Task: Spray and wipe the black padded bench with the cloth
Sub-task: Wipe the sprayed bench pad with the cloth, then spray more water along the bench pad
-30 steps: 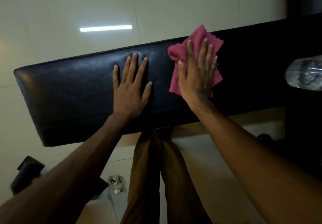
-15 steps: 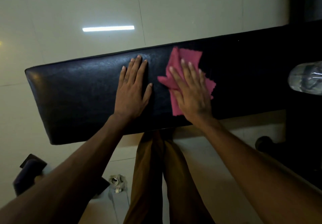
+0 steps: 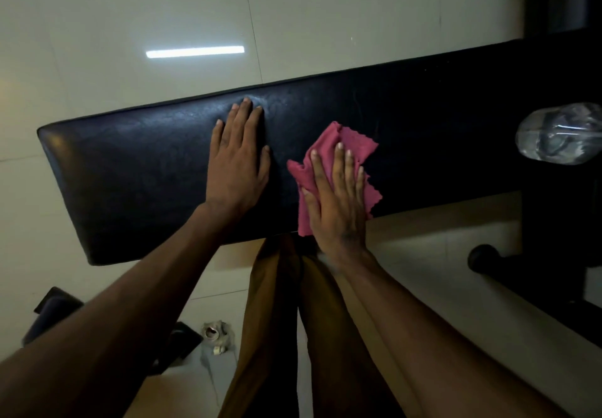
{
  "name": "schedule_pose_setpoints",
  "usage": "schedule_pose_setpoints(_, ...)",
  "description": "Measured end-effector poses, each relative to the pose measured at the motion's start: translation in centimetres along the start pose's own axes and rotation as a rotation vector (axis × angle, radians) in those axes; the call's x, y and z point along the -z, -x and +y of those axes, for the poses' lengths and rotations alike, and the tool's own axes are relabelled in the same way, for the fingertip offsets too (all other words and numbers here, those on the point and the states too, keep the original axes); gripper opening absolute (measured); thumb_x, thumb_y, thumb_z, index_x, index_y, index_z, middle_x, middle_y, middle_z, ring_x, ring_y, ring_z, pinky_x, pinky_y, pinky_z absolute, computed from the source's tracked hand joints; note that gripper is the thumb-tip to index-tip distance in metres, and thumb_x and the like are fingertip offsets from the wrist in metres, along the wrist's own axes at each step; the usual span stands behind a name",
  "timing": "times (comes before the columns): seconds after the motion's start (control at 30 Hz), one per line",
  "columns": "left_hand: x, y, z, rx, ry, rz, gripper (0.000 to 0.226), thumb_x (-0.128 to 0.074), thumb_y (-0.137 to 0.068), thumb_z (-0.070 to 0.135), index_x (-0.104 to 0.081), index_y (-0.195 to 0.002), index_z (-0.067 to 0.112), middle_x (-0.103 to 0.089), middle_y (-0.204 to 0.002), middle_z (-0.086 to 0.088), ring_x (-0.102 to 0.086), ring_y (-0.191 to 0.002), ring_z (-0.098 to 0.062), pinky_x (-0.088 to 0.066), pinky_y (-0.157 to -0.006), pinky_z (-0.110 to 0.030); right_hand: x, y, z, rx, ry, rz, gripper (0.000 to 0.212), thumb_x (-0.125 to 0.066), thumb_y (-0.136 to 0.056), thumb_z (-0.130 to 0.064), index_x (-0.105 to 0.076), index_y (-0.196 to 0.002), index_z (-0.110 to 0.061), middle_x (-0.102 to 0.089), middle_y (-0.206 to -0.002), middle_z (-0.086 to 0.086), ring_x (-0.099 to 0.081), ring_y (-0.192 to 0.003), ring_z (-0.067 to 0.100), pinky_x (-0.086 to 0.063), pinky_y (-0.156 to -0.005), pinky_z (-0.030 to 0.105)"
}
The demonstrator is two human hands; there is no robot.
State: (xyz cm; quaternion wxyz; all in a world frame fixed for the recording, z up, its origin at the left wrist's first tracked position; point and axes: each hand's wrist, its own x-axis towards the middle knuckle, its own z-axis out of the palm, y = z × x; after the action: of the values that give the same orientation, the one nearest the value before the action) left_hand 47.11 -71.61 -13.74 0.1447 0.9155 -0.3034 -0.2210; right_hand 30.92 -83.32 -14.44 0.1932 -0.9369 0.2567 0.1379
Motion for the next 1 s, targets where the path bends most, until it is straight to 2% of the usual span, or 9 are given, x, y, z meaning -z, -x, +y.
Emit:
schedule_pose_setpoints(0.13,2.4,0.3,0.6,0.027,0.036,-0.138,0.069,-0.05,-0.102,0.027,-0.017,-0.161,0.011,-0.01,-0.17,-0.011,-0.006,-0.158,-0.025,-0.007,-0.129,-0.046,3.2,-0.1,-0.3,-0.028,-0.221,-0.063,0.066,-0.049,-0.1,-0.04,-0.023,-0.158,-0.026,-0.01,-0.168,0.01,-0.001,-0.155,0.026,0.001,-0.125,0.05)
schedule_pose_setpoints(0.2,4.1,0.4,1.6,0.05,0.056,-0.176,0.068,-0.052,-0.101,0.027,-0.022,-0.159,0.009,-0.014,-0.169,-0.014,-0.01,-0.157,-0.029,-0.012,-0.128,-0.047,6.2,0.1,0.0,-0.138,-0.391,-0.026,0.061,-0.054,-0.099,-0.03,-0.031,-0.156,-0.025,-0.021,-0.165,0.007,-0.012,-0.154,0.023,-0.009,-0.125,0.048)
schedule_pose_setpoints(0.3,5.6,-0.1,3.8,0.043,0.038,-0.191,0.064,-0.054,-0.101,0.027,-0.029,-0.156,0.007,-0.024,-0.164,-0.019,-0.021,-0.153,-0.034,-0.019,-0.125,-0.047,10.1,1.1,2.1,-0.391,-0.599,0.102,0.048,-0.054,-0.1,-0.019,-0.046,-0.147,-0.022,-0.04,-0.157,0.002,-0.034,-0.145,0.018,-0.032,-0.114,0.031)
schedule_pose_setpoints(0.4,5.5,-1.6,7.6,-0.038,0.052,-0.215,0.063,-0.056,-0.101,0.026,-0.031,-0.155,0.006,-0.027,-0.163,-0.02,-0.027,-0.15,-0.036,-0.023,-0.123,-0.046,12.4,2.2,6.4,-0.61,-0.764,0.287,0.035,-0.053,-0.099,-0.011,-0.06,-0.132,-0.018,-0.06,-0.136,0.001,-0.055,-0.124,0.014,-0.047,-0.105,0.034)
schedule_pose_setpoints(0.6,2.1,-2.5,16.2,-0.138,0.13,-0.235,0.064,-0.055,-0.101,0.023,-0.027,-0.157,0.007,-0.022,-0.165,-0.015,-0.021,-0.153,-0.03,-0.019,-0.127,-0.042,14.7,4.0,16.2,-0.841,-0.869,0.502,0.036,-0.055,-0.095,-0.009,-0.056,-0.13,-0.011,-0.063,-0.123,0.008,-0.062,-0.114,0.019,-0.046,-0.085,0.005)
schedule_pose_setpoints(0.73,-0.9,-1.9,20.7,-0.012,0.181,-0.262,0.07,-0.055,-0.101,0.023,-0.018,-0.16,0.013,-0.007,-0.169,-0.012,-0.025,-0.151,-0.032,-0.017,-0.12,-0.033,17.4,4.0,21.1,-0.723,-0.828,0.617,0.069,-0.062,-0.085,-0.036,-0.041,-0.145,-0.008,-0.052,-0.138,0.013,-0.051,-0.128,0.021,-0.035,-0.102,0.009)
schedule_pose_setpoints(0.83,-3.1,-1.7,22.7,0.134,0.15,-0.267,0.076,-0.056,-0.101,0.029,-0.013,-0.161,0.013,-0.002,-0.17,-0.012,-0.022,-0.152,-0.034,-0.02,-0.123,-0.04,20.0,2.9,23.7,-0.491,-0.728,0.638,0.087,-0.075,-0.083,-0.029,-0.029,-0.15,0.004,-0.042,-0.148,0.019,-0.04,-0.135,0.007,-0.028,-0.106,0.006)
schedule_pose_setpoints(0.9,-4.0,-1.8,23.8,0.215,0.085,-0.23,0.076,-0.052,-0.102,0.036,-0.011,-0.161,0.012,-0.003,-0.17,-0.014,-0.017,-0.154,-0.034,-0.018,-0.125,-0.043,21.8,1.5,24.9,-0.406,-0.647,0.636,0.089,-0.077,-0.085,-0.026,-0.027,-0.15,0.007,-0.04,-0.149,0.021,-0.036,-0.131,-0.006,-0.028,-0.105,0.003)
schedule_pose_setpoints(1.0,-4.7,-2.5,25.5,0.244,0.052,-0.154,0.075,-0.05,-0.103,0.039,-0.011,-0.161,0.011,-0.002,-0.17,-0.014,-0.007,-0.157,-0.03,-0.013,-0.128,-0.043,23.9,-1.2,26.3,-0.308,-0.638,0.661,0.07,-0.064,-0.094,-0.031,-0.036,-0.148,0.002,-0.049,-0.143,0.012,-0.045,-0.128,-0.005,-0.04,-0.107,0.016)
